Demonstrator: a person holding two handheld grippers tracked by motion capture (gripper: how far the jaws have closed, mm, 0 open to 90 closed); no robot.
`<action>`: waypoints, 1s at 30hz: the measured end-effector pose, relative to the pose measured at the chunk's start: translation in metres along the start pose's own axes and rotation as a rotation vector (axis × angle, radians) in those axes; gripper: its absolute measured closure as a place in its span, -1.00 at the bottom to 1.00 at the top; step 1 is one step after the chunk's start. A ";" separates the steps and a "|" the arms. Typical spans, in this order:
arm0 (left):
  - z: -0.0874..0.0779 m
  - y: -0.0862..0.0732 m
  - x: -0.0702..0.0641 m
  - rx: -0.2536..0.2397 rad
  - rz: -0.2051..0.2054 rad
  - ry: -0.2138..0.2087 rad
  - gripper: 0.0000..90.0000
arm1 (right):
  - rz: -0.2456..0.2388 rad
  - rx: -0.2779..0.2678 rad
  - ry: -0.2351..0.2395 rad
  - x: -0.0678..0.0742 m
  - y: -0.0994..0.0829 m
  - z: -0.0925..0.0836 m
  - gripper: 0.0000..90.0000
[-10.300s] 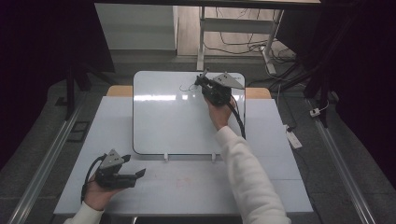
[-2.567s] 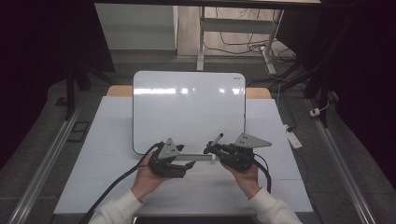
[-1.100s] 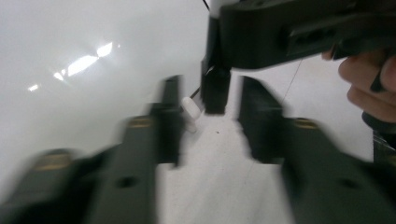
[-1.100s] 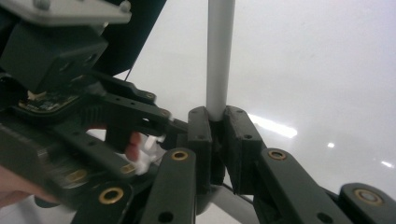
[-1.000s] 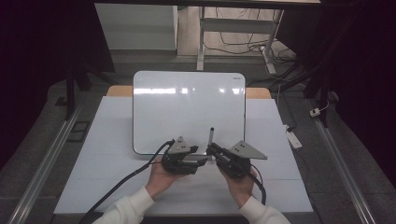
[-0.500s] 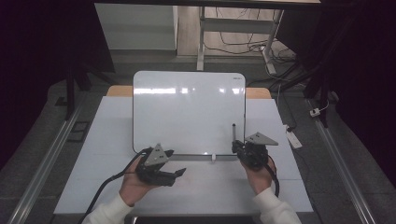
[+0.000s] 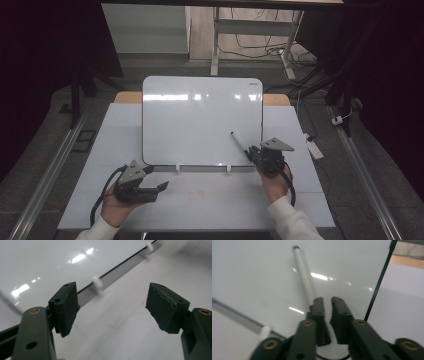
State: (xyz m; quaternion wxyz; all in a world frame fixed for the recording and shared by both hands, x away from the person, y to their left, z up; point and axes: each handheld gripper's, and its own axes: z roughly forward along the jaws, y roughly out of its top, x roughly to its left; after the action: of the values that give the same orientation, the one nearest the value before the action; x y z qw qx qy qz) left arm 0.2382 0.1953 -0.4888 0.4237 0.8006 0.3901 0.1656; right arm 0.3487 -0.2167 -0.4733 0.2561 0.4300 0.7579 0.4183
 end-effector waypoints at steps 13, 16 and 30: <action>-0.003 -0.018 0.019 0.019 -0.061 0.036 -0.40 | -0.092 -0.044 0.182 -0.037 -0.036 -0.048 0.31; -0.003 -0.019 0.020 0.025 -0.072 0.033 -0.40 | -0.125 -0.033 0.189 -0.045 -0.045 -0.053 0.29; -0.003 -0.025 0.026 0.034 -0.103 0.017 -0.43 | -0.189 -0.049 0.267 -0.048 -0.061 -0.050 0.20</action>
State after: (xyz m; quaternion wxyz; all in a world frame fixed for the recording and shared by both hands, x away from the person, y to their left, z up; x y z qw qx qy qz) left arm 0.2415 0.2251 -0.5089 0.4147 0.7850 0.4373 0.1435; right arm 0.3086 -0.2963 -0.4983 0.2020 0.2911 0.8118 0.4642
